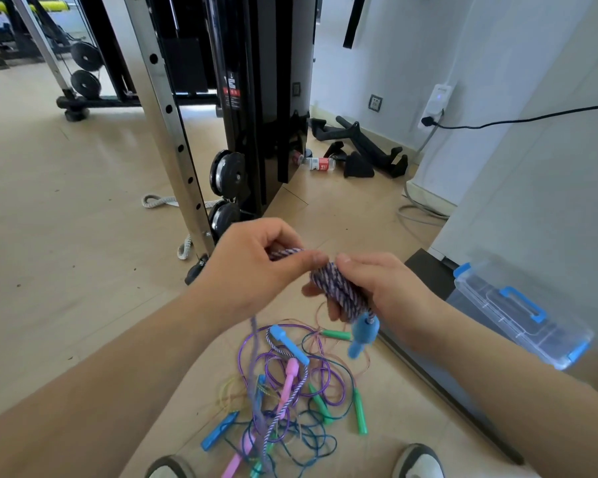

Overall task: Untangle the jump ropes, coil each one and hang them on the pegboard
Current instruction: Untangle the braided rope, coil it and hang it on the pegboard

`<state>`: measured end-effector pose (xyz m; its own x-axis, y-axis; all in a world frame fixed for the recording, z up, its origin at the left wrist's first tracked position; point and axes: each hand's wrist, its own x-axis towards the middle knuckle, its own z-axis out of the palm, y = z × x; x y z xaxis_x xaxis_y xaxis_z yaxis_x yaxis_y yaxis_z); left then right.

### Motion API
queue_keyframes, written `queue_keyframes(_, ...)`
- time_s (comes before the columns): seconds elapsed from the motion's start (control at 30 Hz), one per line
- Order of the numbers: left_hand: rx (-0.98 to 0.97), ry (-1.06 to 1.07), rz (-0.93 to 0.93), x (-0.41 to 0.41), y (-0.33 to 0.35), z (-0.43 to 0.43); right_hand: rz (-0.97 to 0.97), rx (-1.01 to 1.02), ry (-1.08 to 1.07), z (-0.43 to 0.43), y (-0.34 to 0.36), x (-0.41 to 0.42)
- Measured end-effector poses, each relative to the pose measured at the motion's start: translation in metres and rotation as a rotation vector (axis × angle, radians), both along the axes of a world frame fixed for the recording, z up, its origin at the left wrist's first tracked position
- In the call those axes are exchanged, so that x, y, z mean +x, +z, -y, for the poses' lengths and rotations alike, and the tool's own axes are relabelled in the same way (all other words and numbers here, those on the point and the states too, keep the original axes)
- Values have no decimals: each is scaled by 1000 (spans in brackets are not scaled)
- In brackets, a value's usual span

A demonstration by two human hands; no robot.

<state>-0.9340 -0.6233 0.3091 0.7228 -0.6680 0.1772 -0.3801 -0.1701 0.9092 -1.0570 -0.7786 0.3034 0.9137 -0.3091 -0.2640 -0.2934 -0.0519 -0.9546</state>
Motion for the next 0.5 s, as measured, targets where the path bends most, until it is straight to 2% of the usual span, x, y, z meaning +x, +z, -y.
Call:
queue_keyframes(0.1,-11,25,-117,12,-6,-3,13,294,23,-5,6,1)
queue_keyframes(0.17,58,-9,-181,14,-13,-4,34,467,4,-10,12,2)
queue_keyframes(0.3,383,-173,-260,3,-35,-3,167,645,-156,-9,16,6)
queue_keyframes(0.37,528,-293,-262,-10,-38,-1,206,609,-249,-3,12,9)
queue_keyframes(0.43,563,-384,-252,-23,-34,4,190,497,-321,1,5,12)
queue_keyframes(0.5,568,-431,-206,-32,-26,9,85,186,-325,4,-2,13)
